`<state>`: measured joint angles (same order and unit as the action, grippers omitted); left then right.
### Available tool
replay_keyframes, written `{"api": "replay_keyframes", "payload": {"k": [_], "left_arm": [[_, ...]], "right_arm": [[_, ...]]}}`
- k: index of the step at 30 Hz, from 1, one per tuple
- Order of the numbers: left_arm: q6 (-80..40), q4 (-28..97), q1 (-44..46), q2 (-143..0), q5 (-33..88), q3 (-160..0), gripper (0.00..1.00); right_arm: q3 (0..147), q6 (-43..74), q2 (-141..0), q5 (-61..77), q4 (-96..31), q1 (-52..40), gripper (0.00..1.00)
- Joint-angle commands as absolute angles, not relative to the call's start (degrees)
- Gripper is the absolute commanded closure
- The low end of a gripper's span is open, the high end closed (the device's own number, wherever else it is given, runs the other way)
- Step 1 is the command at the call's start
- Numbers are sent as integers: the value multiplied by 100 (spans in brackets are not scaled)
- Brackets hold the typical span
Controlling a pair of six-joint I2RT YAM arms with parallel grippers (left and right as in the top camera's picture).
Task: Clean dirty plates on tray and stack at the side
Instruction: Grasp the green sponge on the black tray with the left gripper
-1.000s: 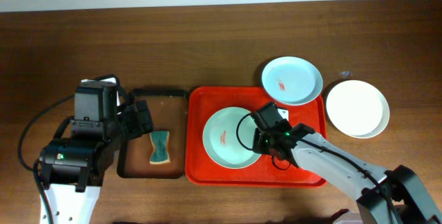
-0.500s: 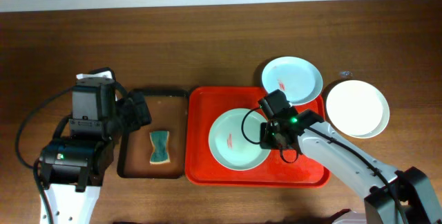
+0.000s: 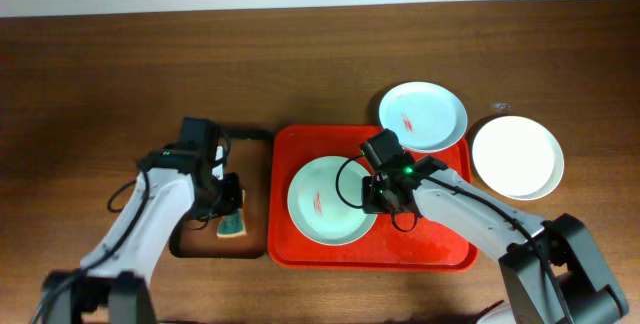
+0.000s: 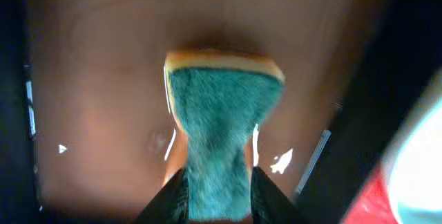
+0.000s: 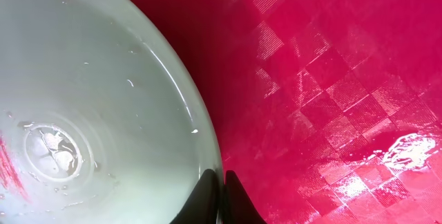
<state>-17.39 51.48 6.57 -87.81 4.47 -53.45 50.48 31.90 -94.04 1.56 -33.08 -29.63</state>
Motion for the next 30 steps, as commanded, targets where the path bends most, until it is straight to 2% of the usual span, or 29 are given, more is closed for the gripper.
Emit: {"api": "replay_keyframes", "payload": {"k": [1, 4, 6, 7, 8, 9, 10, 12, 15, 17, 18, 23, 30], "left_arm": [[-1708, 5074, 637, -9297, 169, -5306, 72], [-1664, 5048, 637, -9500, 169, -5304, 73], [-1664, 4840, 637, -9504, 169, -5140, 75], [-1664, 4713, 637, -9504, 169, -5041, 81], [-1664, 4574, 637, -9504, 169, -4928, 94], [-1662, 4565, 637, -9502, 169, -4923, 100], [-1619, 4593, 637, -9421, 167, -4958, 100], [-1579, 4622, 622, -8722, -89, -5076, 100], [-1579, 4584, 731, -7994, -456, -5074, 100], [-1579, 4471, 945, -8134, -456, -4987, 100], [-1579, 4399, 1009, -8346, -456, -4921, 100], [-1579, 4244, 1009, -9115, -322, -4910, 100], [-1584, 3951, 1009, -9227, -104, -4814, 100]], "right_arm": [[5048, 3173, -9553, 189, -3295, -2993, 95], [5048, 3173, -9557, 196, -3275, -2995, 94], [5048, 3173, -9557, 198, -3280, -2995, 89], [5048, 3173, -9557, 200, -3284, -2995, 89], [5048, 3173, -9557, 231, -3293, -2993, 84], [5048, 3173, -9557, 235, -3291, -2993, 66], [5048, 3173, -9557, 235, -3288, -2993, 56], [5052, 3170, -9553, 261, -3301, -2993, 96], [5076, 3173, -9550, 261, -3319, -2993, 96], [5076, 3170, -9553, 235, -3319, -2993, 95], [5076, 3170, -9553, 235, -3317, -2993, 90], [5076, 3170, -9553, 237, -3317, -2993, 90], [5076, 3173, -9553, 242, -3334, -2993, 91]]}}
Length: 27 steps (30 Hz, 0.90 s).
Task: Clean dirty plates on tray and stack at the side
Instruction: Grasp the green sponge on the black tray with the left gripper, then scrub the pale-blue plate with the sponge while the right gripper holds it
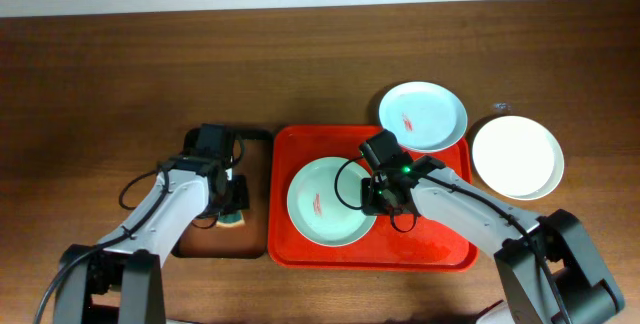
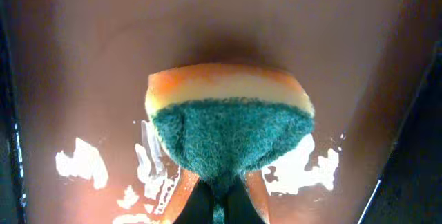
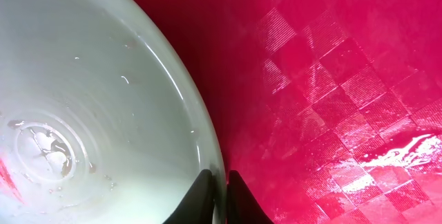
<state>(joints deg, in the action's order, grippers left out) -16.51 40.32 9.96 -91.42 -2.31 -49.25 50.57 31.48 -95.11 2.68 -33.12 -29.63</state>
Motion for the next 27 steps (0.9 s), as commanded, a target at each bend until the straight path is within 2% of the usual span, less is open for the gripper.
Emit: {"api": "replay_keyframes", "payload": {"k": [1, 2, 3, 5, 6, 7, 8, 9, 15, 18, 21, 27], "left_arm": [[-1581, 3966, 1009, -9229, -67, -4799, 100], [-1581, 3979, 1009, -9229, -12, -4799, 100], [-1579, 4093, 1007, -9201, 21, -4831, 100], [-1579, 4421, 1007, -9078, 21, -5105, 100], [-1577, 4672, 1007, -8899, 23, -5424, 100], [-1577, 4925, 1009, -8663, 23, -5774, 100], [-1520, 5072, 1009, -8442, 21, -6053, 100], [-1487, 5164, 1009, -8344, 25, -6219, 100], [-1061, 5317, 1116, -8329, 1234, -6434, 100], [-1490, 5100, 1767, -8350, 1227, -6316, 100], [-1868, 4644, 2394, -8357, 1223, -6084, 100], [-2047, 4058, 2700, -8368, 1225, -5745, 100]], "right_arm": [[5076, 3173, -9553, 242, -3336, -2993, 90], [5076, 3173, -9553, 242, -3336, -2993, 91], [5076, 3173, -9553, 257, -3334, -2993, 96], [5076, 3194, -9553, 648, -3286, -2993, 96], [5076, 3192, -9553, 845, -3208, -3000, 77], [5074, 3192, -9564, 794, -3205, -3000, 71], [5074, 3192, -9564, 797, -3199, -3000, 74], [5074, 3197, -9564, 858, -3179, -3000, 96], [5070, 3632, -9564, 1033, -2950, -3004, 93], [5070, 3798, -9564, 1033, -2954, -3004, 94], [5068, 4252, -9564, 445, -2956, -3004, 96], [5041, 4248, -9653, 252, -2956, -3004, 95]]}}
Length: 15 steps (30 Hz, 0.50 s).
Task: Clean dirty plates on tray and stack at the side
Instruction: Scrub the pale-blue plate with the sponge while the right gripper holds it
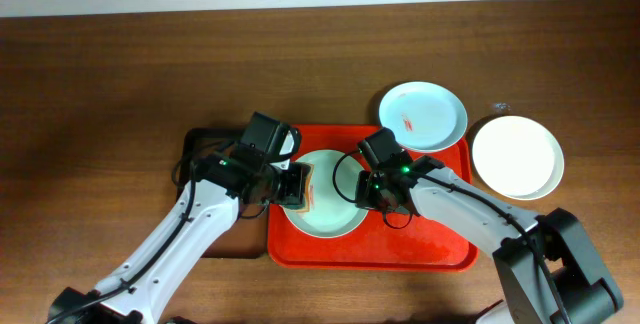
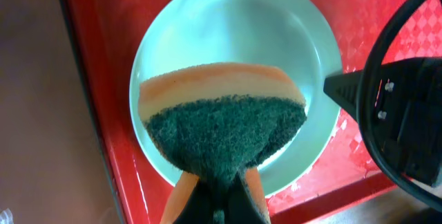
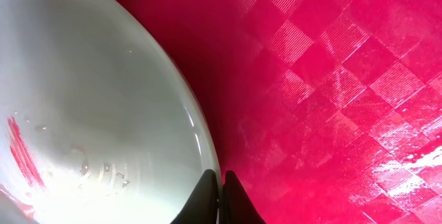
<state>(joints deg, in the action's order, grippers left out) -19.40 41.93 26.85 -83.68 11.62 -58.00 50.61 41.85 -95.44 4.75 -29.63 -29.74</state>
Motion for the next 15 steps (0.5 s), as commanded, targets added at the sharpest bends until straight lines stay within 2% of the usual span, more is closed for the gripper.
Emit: {"api": "replay_keyframes", "payload": {"k": [1, 13, 15], "left_arm": [[-2062, 4032, 2700, -8368, 1225, -5745, 100], [-2145, 3664, 2703, -8379, 1225, -5719, 100], [-2145, 3612, 2818, -8589, 1223, -5717, 100]], "right_arm": [[5041, 4248, -9653, 252, -2954, -3004, 95], [5041, 4248, -9653, 252, -2958, -3004, 94], [5041, 4246, -9653, 252, -2956, -3004, 91]]}}
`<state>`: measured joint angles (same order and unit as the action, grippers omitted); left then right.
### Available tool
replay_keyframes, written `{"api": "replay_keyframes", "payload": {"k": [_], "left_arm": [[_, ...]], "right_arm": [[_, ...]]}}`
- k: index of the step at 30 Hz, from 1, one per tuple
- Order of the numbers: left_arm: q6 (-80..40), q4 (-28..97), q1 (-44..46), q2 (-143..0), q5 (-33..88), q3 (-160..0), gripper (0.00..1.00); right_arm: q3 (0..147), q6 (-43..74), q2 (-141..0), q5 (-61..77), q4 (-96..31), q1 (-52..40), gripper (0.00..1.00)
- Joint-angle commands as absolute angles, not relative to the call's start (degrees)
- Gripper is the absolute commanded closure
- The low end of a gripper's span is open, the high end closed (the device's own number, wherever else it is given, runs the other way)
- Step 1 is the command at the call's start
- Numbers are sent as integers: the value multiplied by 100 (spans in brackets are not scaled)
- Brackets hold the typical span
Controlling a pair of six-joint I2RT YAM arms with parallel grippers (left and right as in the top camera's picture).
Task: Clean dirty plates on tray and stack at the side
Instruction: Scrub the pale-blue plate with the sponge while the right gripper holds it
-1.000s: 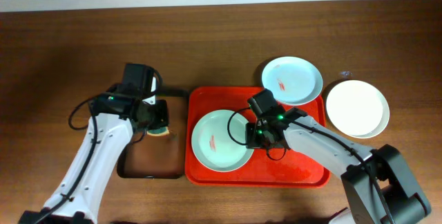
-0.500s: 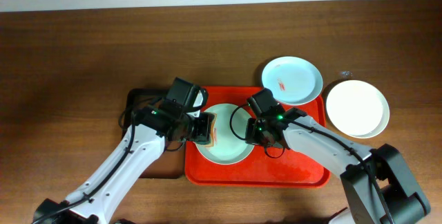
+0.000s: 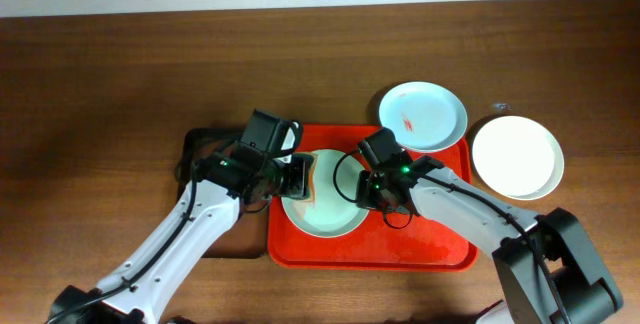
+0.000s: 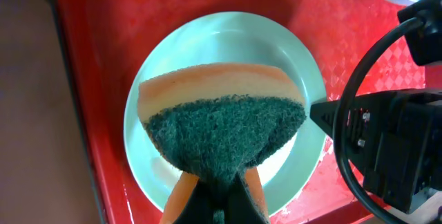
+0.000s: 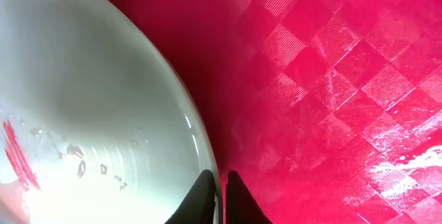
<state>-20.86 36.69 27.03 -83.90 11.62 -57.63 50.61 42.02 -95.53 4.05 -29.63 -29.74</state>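
Note:
A pale green plate with a red smear lies on the red tray. My right gripper is shut on the plate's right rim. My left gripper is shut on a green-and-orange sponge and holds it over the plate. A second pale plate with a red smear overlaps the tray's back right corner. A clean white plate sits on the table to the right.
A brown tray lies left of the red one, mostly under my left arm. The wooden table spreads all around. The red tray's floor is wet and checkered.
The sponge in my left gripper has shifted a little toward the plate's middle. The right gripper keeps its hold on the rim.
My left gripper was around the sponge on the brown tray, then shut on it and lifted it there. Then it held the sponge over the pale plate on the red tray, where it is now. My right gripper held the plate's rim throughout.

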Motion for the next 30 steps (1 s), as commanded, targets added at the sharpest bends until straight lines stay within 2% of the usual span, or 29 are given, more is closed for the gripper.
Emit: {"api": "replay_keyframes", "payload": {"k": [1, 3, 6, 10, 14, 17, 21, 27, 29, 30], "left_arm": [[-2145, 3564, 2908, -8807, 1201, -5717, 100], [-2143, 3472, 2958, -9207, 1127, -5717, 100], [-2145, 3454, 2958, -9445, 403, -5717, 100], [-2268, 3339, 3081, -10099, 543, -5717, 100], [-2290, 2950, 3044, -10440, 2239, -5813, 100], [-2226, 2934, 2375, -10110, 3065, -6287, 100], [-2228, 3026, 2060, -9808, 2244, -6353, 100], [-2449, 3089, 2663, -10634, 913, -6147, 100], [-2543, 3089, 2679, -11050, 910, -6147, 100], [-2541, 3083, 2681, -11246, 1459, -6147, 100]], "right_arm": [[5041, 4244, -9653, 252, -2958, -3004, 91], [5041, 4226, -9653, 252, -2967, -3004, 96], [5041, 4228, -9653, 252, -2969, -3004, 96], [5041, 4228, -9653, 252, -2961, -3004, 96], [5041, 4226, -9653, 252, -2965, -3004, 96], [5041, 4222, -9653, 250, -2974, -3004, 96], [5041, 4202, -9653, 252, -2967, -3004, 96], [5041, 4204, -9653, 252, -2969, -3004, 96], [5043, 4204, -9653, 252, -2969, -3004, 96], [5041, 4204, -9653, 255, -2969, -3004, 96]]}}
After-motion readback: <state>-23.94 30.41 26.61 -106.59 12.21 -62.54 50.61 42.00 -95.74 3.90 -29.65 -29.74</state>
